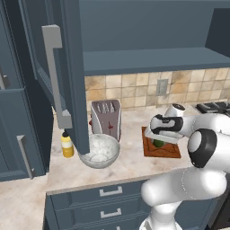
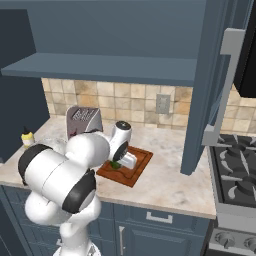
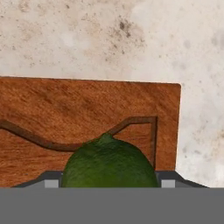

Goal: Open the cabinet. Place the bowl and condiment on the counter. Then place the lime and garlic on the cutting board.

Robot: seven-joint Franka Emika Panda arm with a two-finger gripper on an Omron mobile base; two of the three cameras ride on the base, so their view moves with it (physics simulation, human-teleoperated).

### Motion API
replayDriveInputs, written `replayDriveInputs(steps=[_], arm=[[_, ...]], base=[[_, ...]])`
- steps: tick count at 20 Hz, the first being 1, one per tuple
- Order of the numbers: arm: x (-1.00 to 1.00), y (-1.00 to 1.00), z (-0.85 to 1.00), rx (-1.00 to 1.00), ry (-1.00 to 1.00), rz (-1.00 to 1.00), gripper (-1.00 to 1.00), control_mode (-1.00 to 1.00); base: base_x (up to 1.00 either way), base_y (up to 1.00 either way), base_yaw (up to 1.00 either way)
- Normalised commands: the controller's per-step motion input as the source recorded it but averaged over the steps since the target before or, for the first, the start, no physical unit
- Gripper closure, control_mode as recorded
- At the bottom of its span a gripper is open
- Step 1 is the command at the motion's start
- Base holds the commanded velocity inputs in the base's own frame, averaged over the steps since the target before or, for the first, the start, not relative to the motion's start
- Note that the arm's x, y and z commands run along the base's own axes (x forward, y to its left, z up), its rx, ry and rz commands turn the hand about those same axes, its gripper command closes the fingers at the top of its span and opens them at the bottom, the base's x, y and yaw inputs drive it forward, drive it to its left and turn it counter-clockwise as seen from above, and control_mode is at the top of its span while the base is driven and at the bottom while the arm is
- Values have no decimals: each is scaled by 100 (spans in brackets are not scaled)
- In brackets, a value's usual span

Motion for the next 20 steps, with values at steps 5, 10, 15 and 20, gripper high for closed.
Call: replayDriveInputs(steps=[5,10,15,20], arm=[[28,0,-16,0,0,0,-100,-100],[-1,0,8,0,0,0,-100,-100],[-27,0,30,0,0,0,-100,-100],[-40,0,43,0,0,0,-100,-100]], base=[[0,0,0],[0,0,0],[0,0,0],[0,0,0]])
